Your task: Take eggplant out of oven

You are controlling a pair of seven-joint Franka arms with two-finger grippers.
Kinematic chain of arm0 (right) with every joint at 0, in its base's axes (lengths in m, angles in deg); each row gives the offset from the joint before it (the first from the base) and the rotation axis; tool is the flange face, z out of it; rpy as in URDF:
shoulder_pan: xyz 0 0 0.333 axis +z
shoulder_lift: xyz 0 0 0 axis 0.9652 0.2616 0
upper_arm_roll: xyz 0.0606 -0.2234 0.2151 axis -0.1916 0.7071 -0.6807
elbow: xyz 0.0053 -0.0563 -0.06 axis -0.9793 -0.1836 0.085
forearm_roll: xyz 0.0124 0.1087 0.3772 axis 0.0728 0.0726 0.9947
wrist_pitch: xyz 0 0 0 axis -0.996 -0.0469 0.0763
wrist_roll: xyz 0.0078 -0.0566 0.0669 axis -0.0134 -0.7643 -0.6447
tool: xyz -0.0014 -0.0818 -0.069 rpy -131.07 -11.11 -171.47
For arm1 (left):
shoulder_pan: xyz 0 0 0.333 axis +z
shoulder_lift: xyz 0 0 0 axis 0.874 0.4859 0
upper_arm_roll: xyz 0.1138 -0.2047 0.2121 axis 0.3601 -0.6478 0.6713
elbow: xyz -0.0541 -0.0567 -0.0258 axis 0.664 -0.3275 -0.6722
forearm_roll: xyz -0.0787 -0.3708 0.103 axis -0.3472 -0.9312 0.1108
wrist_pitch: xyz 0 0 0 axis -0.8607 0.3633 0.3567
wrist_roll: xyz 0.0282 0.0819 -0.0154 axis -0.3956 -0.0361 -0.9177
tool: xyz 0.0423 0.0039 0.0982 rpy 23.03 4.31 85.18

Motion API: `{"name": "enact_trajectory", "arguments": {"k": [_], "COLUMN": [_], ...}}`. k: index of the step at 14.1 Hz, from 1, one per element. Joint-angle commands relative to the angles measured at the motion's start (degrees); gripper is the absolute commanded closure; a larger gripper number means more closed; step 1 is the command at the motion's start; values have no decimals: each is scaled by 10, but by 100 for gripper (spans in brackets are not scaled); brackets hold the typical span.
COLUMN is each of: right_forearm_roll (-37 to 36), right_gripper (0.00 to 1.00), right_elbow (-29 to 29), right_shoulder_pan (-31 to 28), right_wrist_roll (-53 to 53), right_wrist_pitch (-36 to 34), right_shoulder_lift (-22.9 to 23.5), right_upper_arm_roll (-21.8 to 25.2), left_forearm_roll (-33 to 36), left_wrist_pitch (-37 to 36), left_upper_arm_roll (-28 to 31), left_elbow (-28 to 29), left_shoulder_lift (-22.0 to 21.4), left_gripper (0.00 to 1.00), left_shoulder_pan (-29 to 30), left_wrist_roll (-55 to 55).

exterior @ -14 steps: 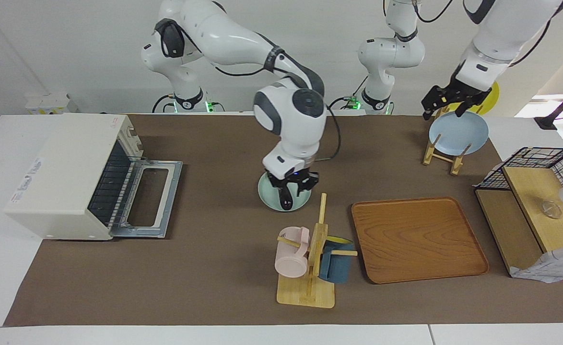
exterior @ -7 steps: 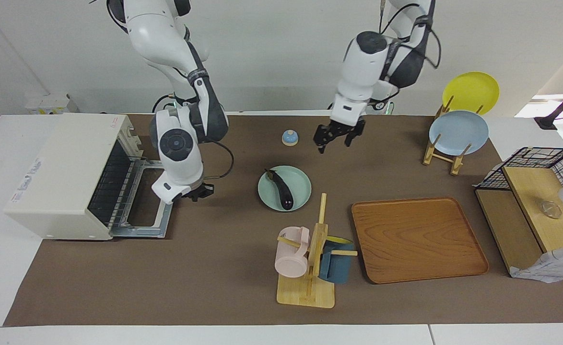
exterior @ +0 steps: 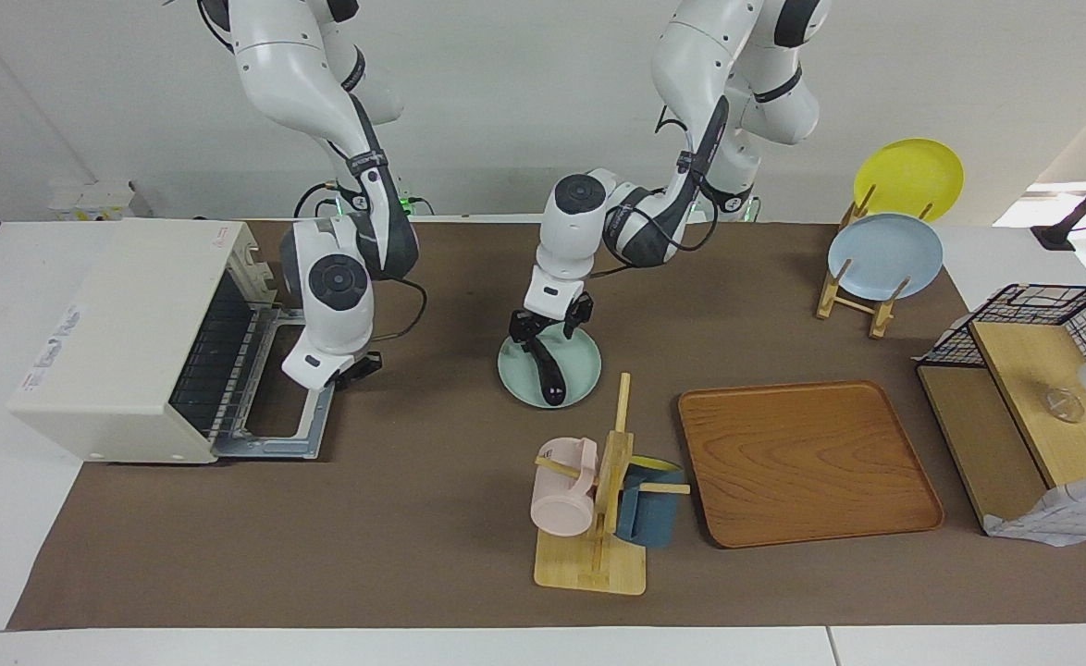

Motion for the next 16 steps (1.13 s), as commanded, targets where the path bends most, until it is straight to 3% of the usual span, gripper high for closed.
{"name": "enact_trajectory", "arguments": {"k": [1,3,5,6,7,8,9,11,13,14,16], "right_forearm_roll": [-29,-17,23,43,59,86,128,198,208,204,197], "right_gripper": [98,97,96,91,72,32,1,0,0,0,0], "right_elbow": [77,86,85,86,89,95,108,184,293,328,331], "right_shoulder_pan": [-11,-41,-82,-105,-117,-126,-138,-155,-159,-158,-159], "right_wrist_roll": [-73,-126,-180,-197,-199,-199,-199,-194,-188,-177,-174], "right_wrist_pitch": [-101,-135,-162,-175,-191,-209,-221,-279,-361,-379,-395], "right_shoulder_lift": [-8,-51,-75,-89,-102,-120,-143,-167,-155,-149,-148], "right_upper_arm_roll": [3,4,4,4,4,5,7,8,8,8,9], "left_forearm_roll": [-3,-3,-4,0,1,1,1,36,80,84,64], "left_wrist_pitch": [12,21,3,-27,-51,-76,-105,-174,-166,-141,-102], "left_upper_arm_roll": [5,5,7,9,12,26,36,65,71,70,68], "left_elbow": [-9,-9,-16,-23,-25,-24,-20,-25,-26,-23,-32], "left_shoulder_lift": [-2,-1,-2,-8,-16,-40,-59,-86,-84,-80,-52], "left_gripper": [67,87,95,98,99,100,100,100,100,100,100], "left_shoulder_pan": [-4,-5,-4,-3,5,15,34,97,177,220,306], "left_wrist_roll": [-1,0,19,31,30,27,14,-18,-116,-215,-427]}}
